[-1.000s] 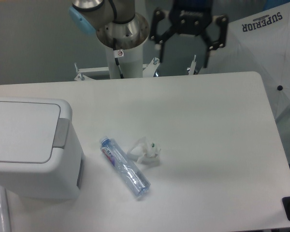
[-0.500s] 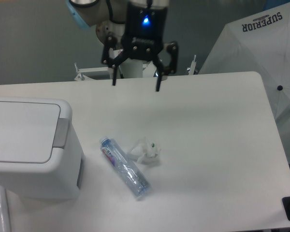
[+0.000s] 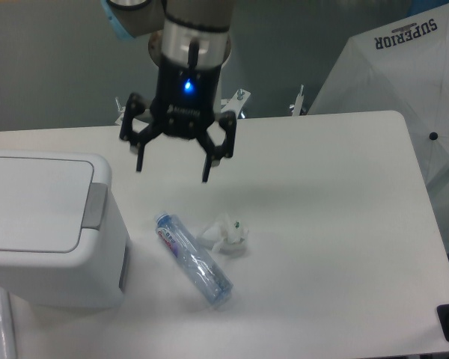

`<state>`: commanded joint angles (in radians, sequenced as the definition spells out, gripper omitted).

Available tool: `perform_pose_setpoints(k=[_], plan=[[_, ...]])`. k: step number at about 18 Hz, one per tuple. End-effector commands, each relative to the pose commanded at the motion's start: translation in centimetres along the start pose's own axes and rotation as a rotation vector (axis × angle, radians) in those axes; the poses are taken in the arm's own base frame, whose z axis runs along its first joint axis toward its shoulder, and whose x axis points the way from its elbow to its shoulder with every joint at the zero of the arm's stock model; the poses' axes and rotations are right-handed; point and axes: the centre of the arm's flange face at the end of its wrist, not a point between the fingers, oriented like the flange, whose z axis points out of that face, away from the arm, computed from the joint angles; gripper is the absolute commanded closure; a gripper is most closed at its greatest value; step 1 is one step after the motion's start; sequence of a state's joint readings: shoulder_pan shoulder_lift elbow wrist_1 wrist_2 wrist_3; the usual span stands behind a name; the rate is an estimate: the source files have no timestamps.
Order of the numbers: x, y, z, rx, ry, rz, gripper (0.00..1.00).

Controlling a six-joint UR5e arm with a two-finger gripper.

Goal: Open the trash can
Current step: 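Lower the open gripper toward the lid edge of the white trash can, then hook the gripper finger under the trash can lid edge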

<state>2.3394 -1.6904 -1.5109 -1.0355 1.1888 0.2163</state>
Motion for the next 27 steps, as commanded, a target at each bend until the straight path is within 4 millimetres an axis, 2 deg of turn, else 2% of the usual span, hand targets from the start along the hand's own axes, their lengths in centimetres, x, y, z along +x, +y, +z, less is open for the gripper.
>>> perform_pose_setpoints(k=[2,27], plan=[[0.6,0.7,1.2,-0.022,0.01,0.007,0.0],[2.3,2.0,4.3,-0.064,0.038,-0.011,0.0]])
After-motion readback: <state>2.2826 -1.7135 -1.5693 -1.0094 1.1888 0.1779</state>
